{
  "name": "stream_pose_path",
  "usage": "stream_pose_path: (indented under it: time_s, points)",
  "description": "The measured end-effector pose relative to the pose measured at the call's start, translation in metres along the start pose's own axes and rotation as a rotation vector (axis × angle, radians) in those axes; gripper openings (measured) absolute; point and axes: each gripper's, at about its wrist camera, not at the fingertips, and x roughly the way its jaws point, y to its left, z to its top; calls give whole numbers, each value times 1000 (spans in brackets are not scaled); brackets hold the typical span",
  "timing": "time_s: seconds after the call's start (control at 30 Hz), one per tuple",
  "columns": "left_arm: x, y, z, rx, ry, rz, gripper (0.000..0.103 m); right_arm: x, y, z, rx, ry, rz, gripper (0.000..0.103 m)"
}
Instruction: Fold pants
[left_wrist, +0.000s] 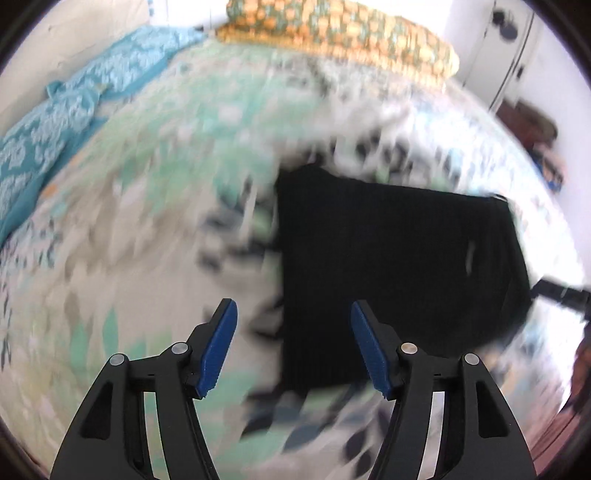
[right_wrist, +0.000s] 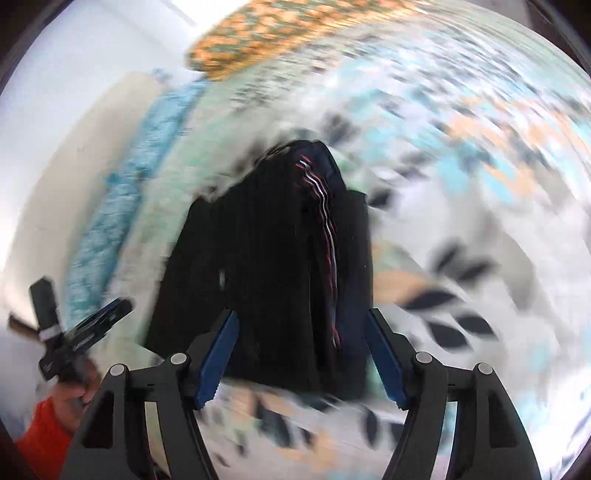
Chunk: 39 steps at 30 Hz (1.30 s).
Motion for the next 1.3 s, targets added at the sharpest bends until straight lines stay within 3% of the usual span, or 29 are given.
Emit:
stream_pose_path:
  time_s: [0.07, 0.1, 0.13, 0.17, 0.23, 0.27, 0.37, 0.47, 0.57, 0.63, 0.7, 0.77, 0.8, 0.83, 0.87, 0.9, 0.97, 1.03, 1.07, 1.17, 1.2, 1.3]
  points:
    - [-4, 5, -31, 34, 2, 31, 71, -24, -10, -30, 5, -63, -39, 70]
    - [-9, 6, -45, 56, -11, 58, 78, -39, -7, -47, -11, -107, -65, 71]
    - [-15, 5, -55, 71, -20, 77, 82, -51, -2, -59, -28, -150, -91, 81]
    - [-22, 4, -67, 88, -34, 99, 85, -65, 7, -74, -49, -200, -113, 99]
    - [-37, -5, -82, 109, -63, 118, 86, -78, 23, -94, -81, -272, -116, 103]
    - [-45, -10, -86, 119, -74, 120, 88, -80, 30, -99, -93, -266, -109, 103]
    - [-68, -24, -83, 156, -134, 125, 92, -62, 47, -112, -127, -121, -184, 103]
    - [-109, -34, -68, 183, -273, 164, 92, -74, 70, -124, -213, -156, -222, 103]
    - [-163, -33, -48, 166, -435, 210, 100, -117, 105, -112, -316, -370, -314, 103]
    - [-202, -27, -34, 157, -550, 205, 102, -167, 133, -108, -356, -596, -374, 103]
    - [-232, -23, -20, 158, -623, 172, 102, -205, 153, -102, -363, -743, -346, 103]
    - [-253, -23, -9, 152, -660, 124, 102, -216, 163, -89, -334, -710, -230, 103]
    - [-260, -23, -5, 140, -665, 86, 102, -205, 161, -74, -313, -572, -107, 103]
    - [-261, -23, -3, 128, -660, 62, 102, -191, 159, -64, -280, -427, -48, 103]
    - [-259, -24, -2, 107, -644, 44, 102, -184, 157, -61, -239, -395, -55, 103]
    - [-250, -25, -1, 78, -600, 56, 102, -183, 155, -66, -215, -429, -85, 103]
    - [-228, -29, -12, 40, -517, 95, 102, -191, 160, -83, -237, -563, -189, 103]
    - [-210, -25, -35, 23, -498, 104, 102, -199, 161, -95, -231, -651, -274, 103]
    - [-203, -23, -49, 9, -495, 101, 102, -197, 159, -99, -202, -645, -297, 103]
    - [-193, -29, -79, 26, -449, 78, 102, -170, 145, -109, -157, -494, -251, 103]
    - [-190, -34, -86, 53, -433, 76, 102, -158, 142, -113, -167, -455, -285, 103]
    - [-195, -44, -91, 105, -421, 76, 102, -154, 142, -134, -176, -489, -378, 103]
